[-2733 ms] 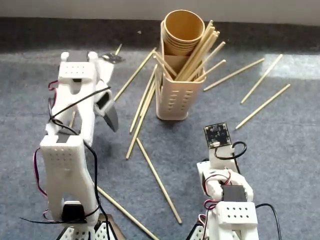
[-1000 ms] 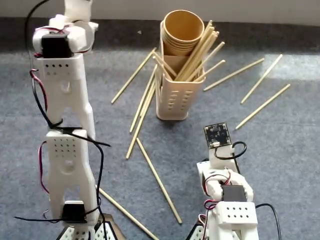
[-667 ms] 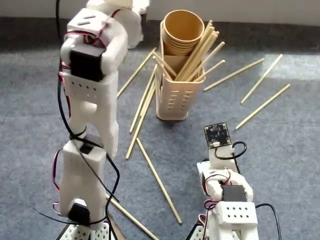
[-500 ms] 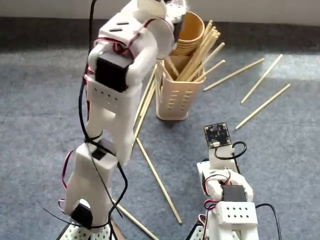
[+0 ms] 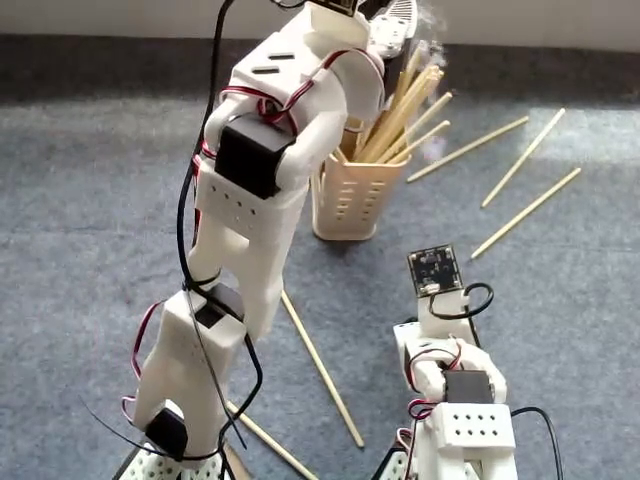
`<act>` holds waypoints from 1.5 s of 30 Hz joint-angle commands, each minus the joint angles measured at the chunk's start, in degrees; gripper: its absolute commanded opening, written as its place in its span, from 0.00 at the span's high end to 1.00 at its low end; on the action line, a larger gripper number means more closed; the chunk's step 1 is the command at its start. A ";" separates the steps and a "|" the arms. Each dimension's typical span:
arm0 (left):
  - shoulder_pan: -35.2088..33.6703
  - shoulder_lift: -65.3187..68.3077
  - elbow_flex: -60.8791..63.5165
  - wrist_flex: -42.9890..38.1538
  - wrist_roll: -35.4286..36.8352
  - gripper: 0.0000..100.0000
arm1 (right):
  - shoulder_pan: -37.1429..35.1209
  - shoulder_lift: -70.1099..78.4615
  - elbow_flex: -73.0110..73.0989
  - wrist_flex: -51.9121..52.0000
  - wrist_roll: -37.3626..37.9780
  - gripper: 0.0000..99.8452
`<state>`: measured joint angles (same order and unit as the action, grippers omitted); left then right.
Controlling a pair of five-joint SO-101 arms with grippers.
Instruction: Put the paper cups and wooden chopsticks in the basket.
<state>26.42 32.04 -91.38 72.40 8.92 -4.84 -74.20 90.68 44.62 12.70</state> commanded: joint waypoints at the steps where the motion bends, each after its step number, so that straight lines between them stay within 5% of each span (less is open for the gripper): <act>1: -1.80 2.59 1.19 -0.62 0.53 0.99 | 0.40 -0.66 -0.31 -1.01 0.62 0.86; 21: -3.65 6.37 -3.91 10.37 0.70 0.99 | 0.40 -0.66 -0.31 -1.01 0.62 0.86; 25: -3.82 6.02 -3.91 13.98 0.97 0.90 | 0.40 -0.66 -0.31 -1.01 0.62 0.86; 45: -6.37 -2.51 -3.65 14.68 2.81 0.82 | 0.40 -0.66 -0.40 -1.01 0.62 0.86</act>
<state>22.64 33.71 -92.18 86.90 11.30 -4.84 -74.20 90.68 44.62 12.70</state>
